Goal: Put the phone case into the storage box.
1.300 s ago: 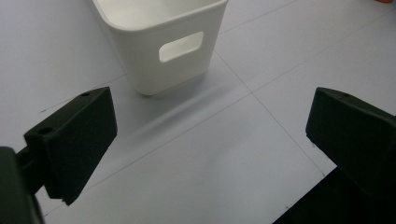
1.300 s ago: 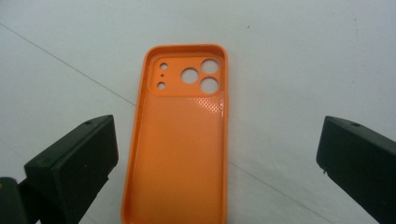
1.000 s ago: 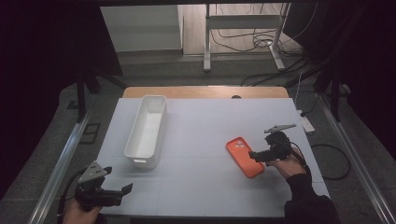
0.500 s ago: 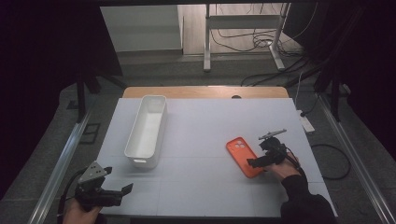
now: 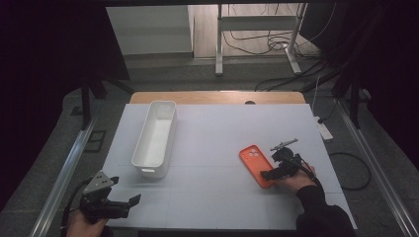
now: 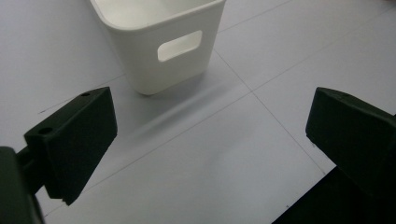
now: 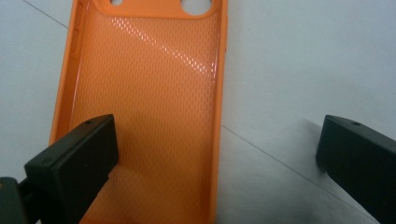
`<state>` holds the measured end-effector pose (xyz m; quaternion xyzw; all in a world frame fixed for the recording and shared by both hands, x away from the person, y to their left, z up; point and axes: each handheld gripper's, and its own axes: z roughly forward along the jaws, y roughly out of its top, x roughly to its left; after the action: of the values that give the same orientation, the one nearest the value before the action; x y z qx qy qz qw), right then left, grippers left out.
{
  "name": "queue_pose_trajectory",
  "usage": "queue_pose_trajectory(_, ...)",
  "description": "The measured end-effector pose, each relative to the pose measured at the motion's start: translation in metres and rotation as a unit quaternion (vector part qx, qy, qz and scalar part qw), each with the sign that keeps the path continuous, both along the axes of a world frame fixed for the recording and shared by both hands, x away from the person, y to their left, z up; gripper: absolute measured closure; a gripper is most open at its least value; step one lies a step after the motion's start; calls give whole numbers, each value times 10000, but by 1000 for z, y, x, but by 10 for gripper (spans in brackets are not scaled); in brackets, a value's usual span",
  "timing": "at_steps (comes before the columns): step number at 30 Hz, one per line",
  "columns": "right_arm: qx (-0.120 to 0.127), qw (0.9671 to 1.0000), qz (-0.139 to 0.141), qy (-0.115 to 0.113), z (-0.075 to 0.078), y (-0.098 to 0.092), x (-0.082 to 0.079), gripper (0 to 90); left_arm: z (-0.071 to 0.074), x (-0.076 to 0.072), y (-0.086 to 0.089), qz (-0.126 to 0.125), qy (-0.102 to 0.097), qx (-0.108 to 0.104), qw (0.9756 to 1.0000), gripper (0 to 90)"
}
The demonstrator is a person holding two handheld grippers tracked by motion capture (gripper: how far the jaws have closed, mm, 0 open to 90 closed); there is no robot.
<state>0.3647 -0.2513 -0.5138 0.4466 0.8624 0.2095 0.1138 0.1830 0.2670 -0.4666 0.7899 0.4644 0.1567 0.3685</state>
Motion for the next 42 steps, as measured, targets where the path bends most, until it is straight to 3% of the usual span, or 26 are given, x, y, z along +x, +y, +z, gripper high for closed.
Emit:
queue_pose_trajectory(2,-27,10000,-2,55,1,1,0,0,0,0,0,4,-3,3,10000,31)
queue_pose_trajectory(4,-46,10000,-12,74,4,0,0,70,0,0,0,3,-3,2,10000,31)
queue_pose_trajectory(9,9,9999,-70,138,13,-8,2,391,0,0,0,-7,-3,16,10000,31)
queue_pose_trajectory(14,180,9993,83,326,17,-9,4,715,0,0,0,-9,0,29,10000,31)
queue_pose_trajectory(16,328,9983,134,457,17,-9,5,804,0,0,0,-11,1,37,10000,31)
queue_pose_trajectory(18,250,9986,120,454,17,-9,6,861,0,0,-1,7,0,54,10000,31)
queue_pose_trajectory(26,62,9991,103,406,19,-5,6,879,0,0,0,82,-15,53,10000,27)
queue_pose_trajectory(32,188,9992,69,353,21,-5,4,885,1,-2,-9,-72,-93,453,9989,27)
queue_pose_trajectory(35,197,9994,107,261,24,-3,3,885,0,-1,-11,-117,-72,521,9985,28)
queue_pose_trajectory(42,385,9992,76,50,32,-5,0,886,0,1,-4,-79,9,197,9998,34)
